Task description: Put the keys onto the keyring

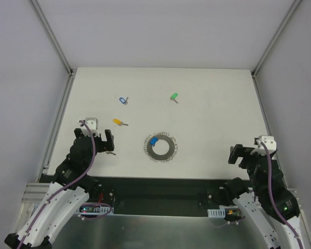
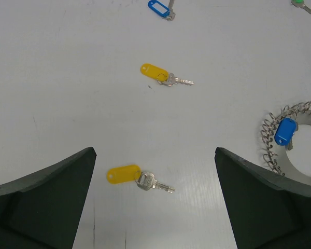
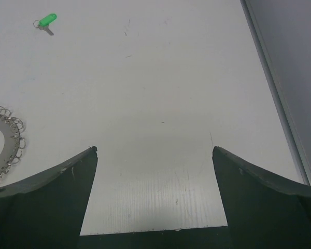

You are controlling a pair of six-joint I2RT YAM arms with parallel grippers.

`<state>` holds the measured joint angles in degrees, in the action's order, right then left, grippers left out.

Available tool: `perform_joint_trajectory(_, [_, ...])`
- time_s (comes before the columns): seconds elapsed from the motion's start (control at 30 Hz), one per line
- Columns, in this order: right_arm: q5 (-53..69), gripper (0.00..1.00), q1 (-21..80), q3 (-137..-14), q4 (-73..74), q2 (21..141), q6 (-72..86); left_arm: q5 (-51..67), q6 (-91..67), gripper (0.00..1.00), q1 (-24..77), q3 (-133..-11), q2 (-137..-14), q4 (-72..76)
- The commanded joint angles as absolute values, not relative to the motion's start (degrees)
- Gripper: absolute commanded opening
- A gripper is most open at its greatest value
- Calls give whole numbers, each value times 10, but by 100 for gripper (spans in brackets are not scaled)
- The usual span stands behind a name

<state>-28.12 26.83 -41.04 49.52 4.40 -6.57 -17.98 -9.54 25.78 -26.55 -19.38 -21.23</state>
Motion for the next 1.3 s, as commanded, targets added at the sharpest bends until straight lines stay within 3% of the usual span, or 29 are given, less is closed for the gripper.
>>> perform_joint_trajectory(0.0, [-275,96,272,-424,481,62,-75,-185,-93,99,254,-277,-198,-192])
perform_joint_trajectory(0.3, [-159,96,272,-469,455,229,-55,-182,-106,99,254,-276,-217,-191])
perform_joint_trajectory(0.67, [-6,99,302,-528,359,599,61,-159,-115,99,254,-281,-232,-187])
perform_joint_trajectory(0.9, [-15,83,389,-589,328,800,3,-136,-131,99,254,-282,-221,-187])
perform_joint_trajectory(1.27, [106,56,398,-614,254,942,-64,-131,-132,99,254,-284,-213,-186])
